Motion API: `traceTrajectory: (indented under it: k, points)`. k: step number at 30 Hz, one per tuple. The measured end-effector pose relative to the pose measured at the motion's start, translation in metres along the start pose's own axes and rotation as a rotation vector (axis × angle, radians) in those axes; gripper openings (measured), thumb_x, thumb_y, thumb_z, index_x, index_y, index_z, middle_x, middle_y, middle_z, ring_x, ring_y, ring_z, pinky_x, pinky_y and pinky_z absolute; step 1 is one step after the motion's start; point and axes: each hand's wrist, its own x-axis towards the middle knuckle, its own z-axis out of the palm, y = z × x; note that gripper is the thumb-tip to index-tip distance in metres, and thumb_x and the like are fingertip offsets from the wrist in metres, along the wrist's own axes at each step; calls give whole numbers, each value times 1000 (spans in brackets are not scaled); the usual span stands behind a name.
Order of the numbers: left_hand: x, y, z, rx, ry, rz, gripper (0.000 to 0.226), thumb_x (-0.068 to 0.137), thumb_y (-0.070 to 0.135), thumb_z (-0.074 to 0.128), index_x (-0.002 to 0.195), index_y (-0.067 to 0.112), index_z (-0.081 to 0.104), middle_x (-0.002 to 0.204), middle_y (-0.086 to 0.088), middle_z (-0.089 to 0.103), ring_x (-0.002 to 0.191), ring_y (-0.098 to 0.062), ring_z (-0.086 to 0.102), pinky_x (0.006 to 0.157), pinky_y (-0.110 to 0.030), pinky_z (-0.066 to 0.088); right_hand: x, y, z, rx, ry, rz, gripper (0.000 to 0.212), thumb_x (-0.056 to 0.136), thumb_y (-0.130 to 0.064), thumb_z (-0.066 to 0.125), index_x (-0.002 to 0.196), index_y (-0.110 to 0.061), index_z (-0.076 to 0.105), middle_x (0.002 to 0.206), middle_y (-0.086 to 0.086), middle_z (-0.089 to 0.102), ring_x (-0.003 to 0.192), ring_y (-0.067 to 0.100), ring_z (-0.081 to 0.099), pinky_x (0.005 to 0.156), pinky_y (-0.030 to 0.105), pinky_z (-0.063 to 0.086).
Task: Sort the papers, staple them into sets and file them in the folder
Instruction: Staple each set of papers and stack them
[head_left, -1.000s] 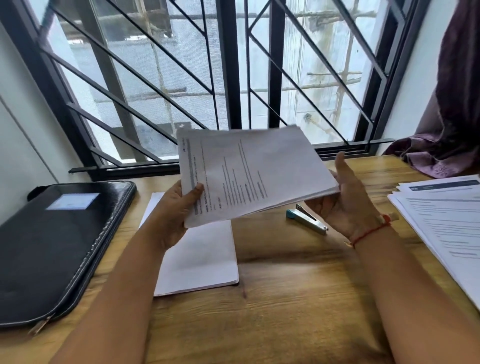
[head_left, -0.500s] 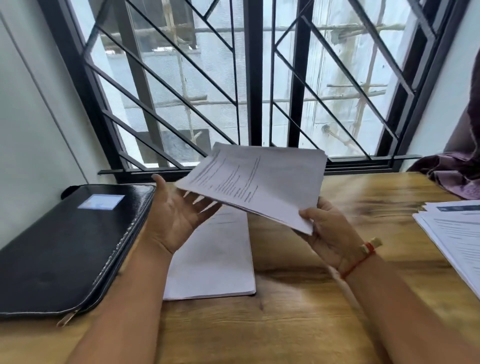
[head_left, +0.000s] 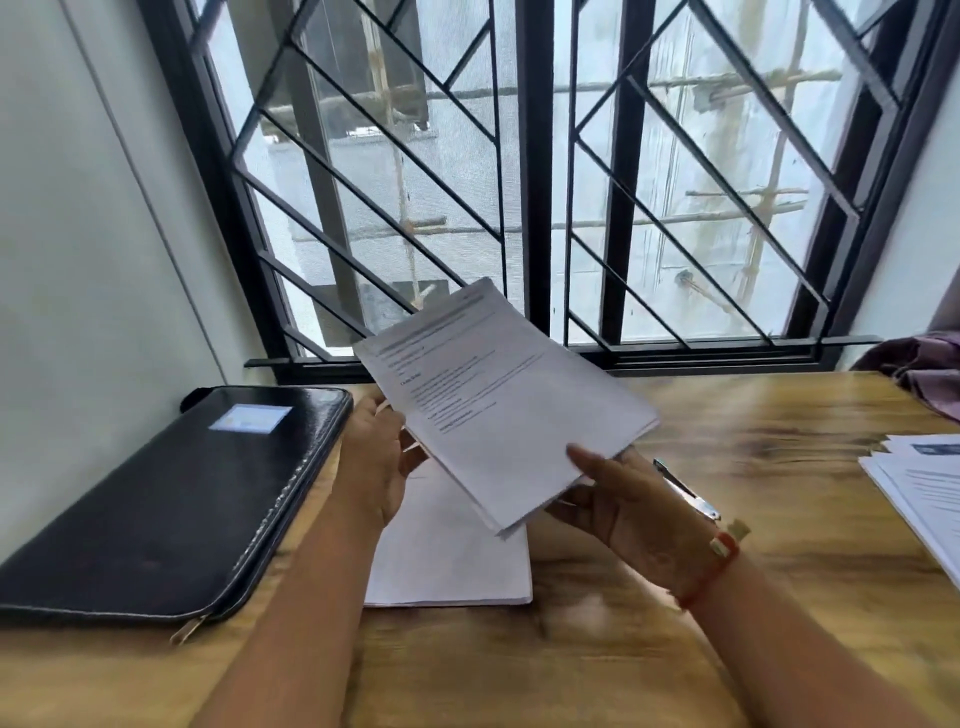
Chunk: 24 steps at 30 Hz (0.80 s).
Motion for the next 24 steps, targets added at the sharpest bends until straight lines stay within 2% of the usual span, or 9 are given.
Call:
traceTrajectory:
  k: [3,6,8,9,12,17,19,22,24]
  points:
    - [-3,8,-17,67,67,1,34,97,-2,45,120,15,63,107,-9,73,81,-21,67,65,-33,57,2,-9,-8,108,27,24,84,64,-47,88,133,-7,60,130,18,63,103,29,67,92,45,56]
    - [-6,17,-39,160,80,-27,36,96,-5,44,120,11,66,111,-17,73,91,-33,68,84,-50,57,-1,-13,-8,72,58,75,57,80,-43,74,121,-5,67,114,17,69,86,26,69,75,37,60]
    - [-9,20,-50,238,73,-62,31,96,-5,47,113,10,68,102,-18,75,83,-32,72,73,-44,61,-4,-10,-1,-61,66,120,44,85,-27,68,121,-2,65,100,14,71,69,21,68,56,29,59]
    - [-10,21,-54,291,67,-78,27,97,-3,49,110,11,68,95,-15,76,78,-30,73,67,-41,62,-5,-6,2,-168,46,143,41,87,-21,67,123,-2,62,101,12,72,70,20,68,55,28,59]
    - [-12,20,-64,420,22,-102,21,100,1,52,110,10,68,83,-9,77,68,-23,73,57,-34,60,-5,8,6,-436,17,217,34,92,-9,65,126,-7,60,113,13,72,97,30,71,82,43,58]
    - [-6,13,-76,624,-18,-65,23,99,-2,52,104,17,65,70,9,75,59,-3,70,50,-17,53,-4,21,11,-568,12,317,33,90,-4,69,122,-4,60,109,16,72,95,26,73,79,36,60]
    - [-3,10,-81,736,-18,-34,22,99,0,55,108,15,68,73,14,75,68,-3,71,60,-18,55,-4,25,12,-674,28,321,32,88,-9,73,118,-6,61,105,15,73,93,26,73,82,41,61]
    - [3,5,-88,1027,-2,63,28,96,9,63,124,11,67,95,9,71,93,-14,67,85,-28,52,-2,28,11,-948,94,256,27,84,-21,78,105,-14,64,94,6,74,83,21,74,78,43,62]
    - [5,2,-89,1183,33,103,29,95,14,65,124,12,67,105,2,68,100,-17,61,88,-28,45,-2,28,10,-1026,124,214,25,82,-27,80,98,-15,65,84,3,75,77,20,75,75,45,62]
